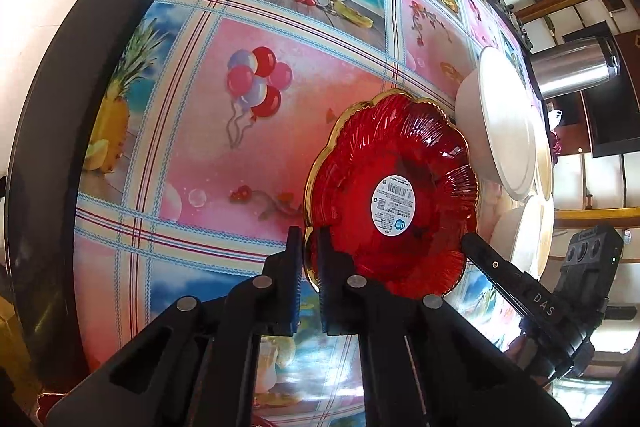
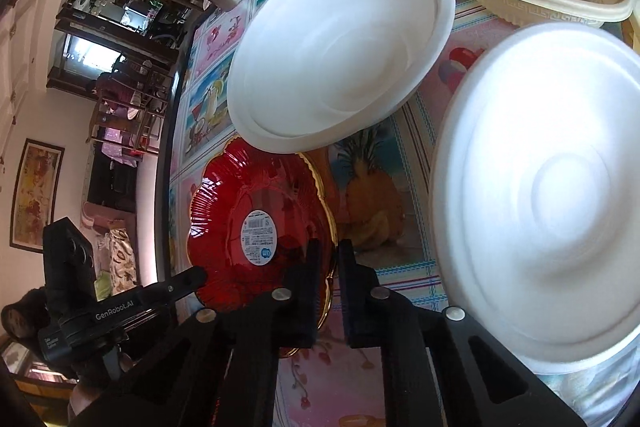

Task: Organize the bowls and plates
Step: 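Lift the red plate with the left tool onto the red plate stack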

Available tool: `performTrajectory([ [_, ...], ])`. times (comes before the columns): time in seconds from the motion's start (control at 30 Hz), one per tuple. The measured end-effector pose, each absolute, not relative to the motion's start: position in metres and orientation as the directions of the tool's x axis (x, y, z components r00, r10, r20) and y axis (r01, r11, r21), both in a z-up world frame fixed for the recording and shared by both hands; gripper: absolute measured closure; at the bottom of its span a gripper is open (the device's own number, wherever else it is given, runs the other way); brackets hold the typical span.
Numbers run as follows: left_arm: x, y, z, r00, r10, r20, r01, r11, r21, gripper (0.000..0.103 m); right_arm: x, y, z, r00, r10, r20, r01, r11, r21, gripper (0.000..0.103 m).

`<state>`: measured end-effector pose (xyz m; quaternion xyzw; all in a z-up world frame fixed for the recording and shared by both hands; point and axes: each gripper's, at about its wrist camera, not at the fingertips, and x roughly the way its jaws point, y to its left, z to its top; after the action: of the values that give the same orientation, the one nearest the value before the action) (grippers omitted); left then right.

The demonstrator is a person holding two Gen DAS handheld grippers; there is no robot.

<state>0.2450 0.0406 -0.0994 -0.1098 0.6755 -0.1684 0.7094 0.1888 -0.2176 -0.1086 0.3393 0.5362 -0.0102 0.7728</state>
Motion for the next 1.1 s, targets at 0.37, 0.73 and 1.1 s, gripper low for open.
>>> performTrajectory([
  [0.37, 0.236, 0.051, -0.084, 0.069, -0.392, -0.917, 0.082, 0.918, -0.387, 0.098, 0.175, -0.205, -0.099, 0.462, 0.317, -0.828, 0.344, 0.796, 0.497, 0.097],
  [0.73, 0.181, 0.099, -0.025, 0.176, -0.346, -0.922, 0.091, 0.938, -0.335, 0.098, 0.141, -0.165, -0.047, 0.527, 0.366, -0.767, 0.212, 0.817, 0.535, 0.097],
  [1.1, 0.083, 0.179, -0.015, 0.203, -0.247, -0.948, 0.018, 0.969, -0.248, 0.097, 0.080, -0.083, -0.028, 0.471, 0.476, -0.742, 0.024, 0.835, 0.550, 0.097],
])
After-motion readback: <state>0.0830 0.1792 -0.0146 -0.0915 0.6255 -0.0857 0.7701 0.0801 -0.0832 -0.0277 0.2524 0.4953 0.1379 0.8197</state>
